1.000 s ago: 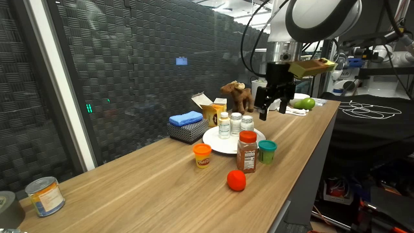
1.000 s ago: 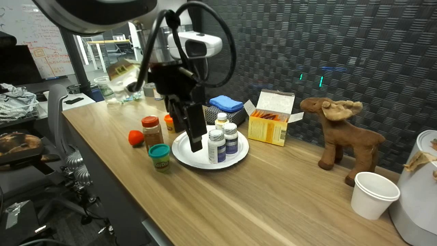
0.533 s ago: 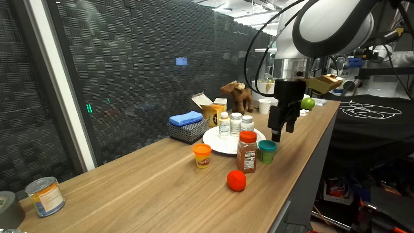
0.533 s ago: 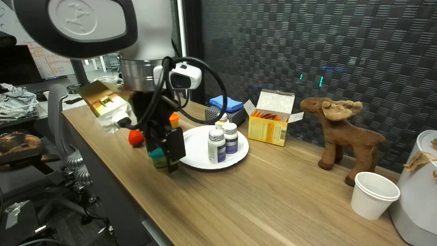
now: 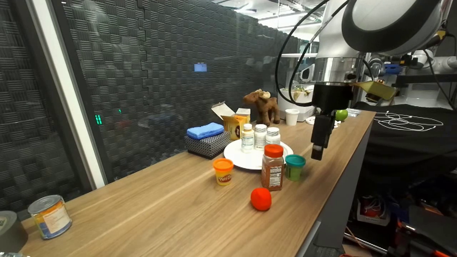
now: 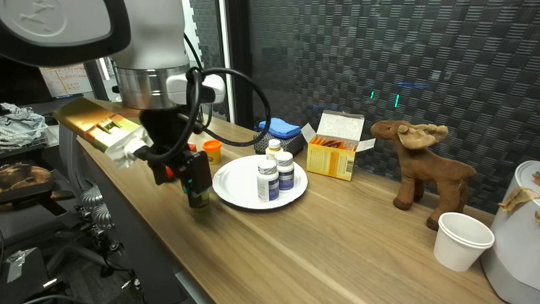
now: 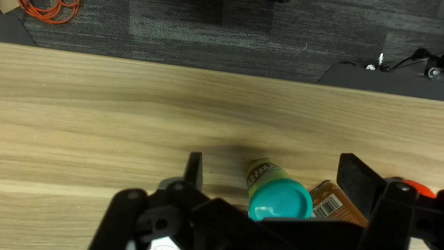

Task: Pick up the bottles from the table and put them on the white plate.

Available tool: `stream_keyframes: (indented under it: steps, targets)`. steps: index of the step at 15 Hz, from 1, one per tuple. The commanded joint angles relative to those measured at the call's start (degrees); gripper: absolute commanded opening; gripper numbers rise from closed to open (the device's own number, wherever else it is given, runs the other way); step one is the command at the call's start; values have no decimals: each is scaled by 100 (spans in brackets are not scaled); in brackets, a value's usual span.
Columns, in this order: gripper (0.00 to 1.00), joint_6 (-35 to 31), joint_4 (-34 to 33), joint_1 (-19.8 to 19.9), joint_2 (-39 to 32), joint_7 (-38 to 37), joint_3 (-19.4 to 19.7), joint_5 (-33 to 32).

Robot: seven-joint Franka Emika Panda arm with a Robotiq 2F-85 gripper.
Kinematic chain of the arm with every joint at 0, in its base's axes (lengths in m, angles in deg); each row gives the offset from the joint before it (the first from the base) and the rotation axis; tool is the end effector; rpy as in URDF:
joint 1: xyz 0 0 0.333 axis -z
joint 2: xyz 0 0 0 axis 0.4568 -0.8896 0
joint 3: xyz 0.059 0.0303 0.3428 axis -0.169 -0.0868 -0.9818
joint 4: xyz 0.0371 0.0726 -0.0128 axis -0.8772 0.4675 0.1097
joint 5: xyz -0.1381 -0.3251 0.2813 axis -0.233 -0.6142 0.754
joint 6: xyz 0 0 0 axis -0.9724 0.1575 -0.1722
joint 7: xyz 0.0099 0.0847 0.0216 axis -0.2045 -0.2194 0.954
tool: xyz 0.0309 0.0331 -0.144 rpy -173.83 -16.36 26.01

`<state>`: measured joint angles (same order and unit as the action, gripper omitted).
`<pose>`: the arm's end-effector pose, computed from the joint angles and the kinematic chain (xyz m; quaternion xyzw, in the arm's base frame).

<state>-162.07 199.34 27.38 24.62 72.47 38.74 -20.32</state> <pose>0.4538 -0.0245 0.2792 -0.9952 -0.0913 -0.0094 0.0331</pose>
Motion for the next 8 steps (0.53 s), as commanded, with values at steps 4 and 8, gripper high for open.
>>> stream_keyframes:
  steps: [4,8]
  targets:
    - [100,-494,529,-331,66,637,-87,-98]
    - [100,-1298,706,-446,-137,627,-174,-206]
